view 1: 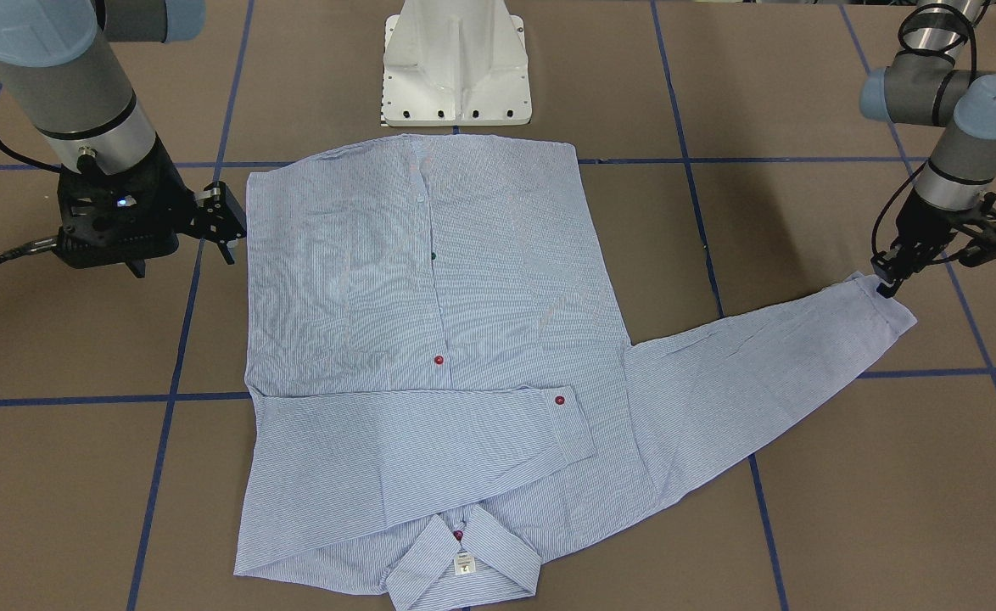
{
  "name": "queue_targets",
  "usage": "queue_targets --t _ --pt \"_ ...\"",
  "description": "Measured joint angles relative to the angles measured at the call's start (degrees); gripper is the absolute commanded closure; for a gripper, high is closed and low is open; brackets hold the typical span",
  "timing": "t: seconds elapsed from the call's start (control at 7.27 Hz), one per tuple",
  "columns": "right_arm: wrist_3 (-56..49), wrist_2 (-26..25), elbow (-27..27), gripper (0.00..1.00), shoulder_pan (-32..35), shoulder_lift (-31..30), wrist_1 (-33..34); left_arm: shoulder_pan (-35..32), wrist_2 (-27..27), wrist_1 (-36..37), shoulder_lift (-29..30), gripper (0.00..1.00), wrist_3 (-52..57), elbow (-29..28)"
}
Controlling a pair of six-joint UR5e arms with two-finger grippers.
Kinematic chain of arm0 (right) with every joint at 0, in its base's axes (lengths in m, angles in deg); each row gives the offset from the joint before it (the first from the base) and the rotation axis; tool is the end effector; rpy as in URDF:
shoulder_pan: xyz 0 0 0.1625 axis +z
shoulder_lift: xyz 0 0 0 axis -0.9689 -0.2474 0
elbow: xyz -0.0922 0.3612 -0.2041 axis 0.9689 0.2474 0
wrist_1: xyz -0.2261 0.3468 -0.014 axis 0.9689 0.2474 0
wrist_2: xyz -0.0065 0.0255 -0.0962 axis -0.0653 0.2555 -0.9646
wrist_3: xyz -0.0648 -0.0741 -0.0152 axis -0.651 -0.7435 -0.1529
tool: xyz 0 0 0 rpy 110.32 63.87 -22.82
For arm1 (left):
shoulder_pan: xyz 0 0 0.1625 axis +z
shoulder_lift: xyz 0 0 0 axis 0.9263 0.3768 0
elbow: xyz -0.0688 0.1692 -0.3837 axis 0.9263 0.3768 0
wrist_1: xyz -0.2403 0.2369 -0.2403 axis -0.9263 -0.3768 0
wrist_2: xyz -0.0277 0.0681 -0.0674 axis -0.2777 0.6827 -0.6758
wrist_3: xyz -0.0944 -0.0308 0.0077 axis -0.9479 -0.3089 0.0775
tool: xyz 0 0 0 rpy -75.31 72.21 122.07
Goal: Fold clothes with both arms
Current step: 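Lower the left gripper to the sleeve cuff nearest it and grasp, then lift the sleeve with the left gripper and carry it toward the collar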
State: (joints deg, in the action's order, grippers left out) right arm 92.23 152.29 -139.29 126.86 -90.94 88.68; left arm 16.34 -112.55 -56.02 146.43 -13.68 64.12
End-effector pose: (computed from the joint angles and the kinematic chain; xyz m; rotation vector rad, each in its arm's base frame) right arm -0.2951 -0.5076 0.2535 0.1698 -0.7241 -0.1292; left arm 0.2085 -0.4310 0.6319 0.2011 0.7935 -0.4681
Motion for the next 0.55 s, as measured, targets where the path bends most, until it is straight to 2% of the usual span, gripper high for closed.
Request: queue_targets --t 0.55 --pt "0.0 1.5 -0.5 0.0 0.3 -2.8 -0.1 -0.3 -3.5 8.6 2.8 1.0 0.4 10.1"
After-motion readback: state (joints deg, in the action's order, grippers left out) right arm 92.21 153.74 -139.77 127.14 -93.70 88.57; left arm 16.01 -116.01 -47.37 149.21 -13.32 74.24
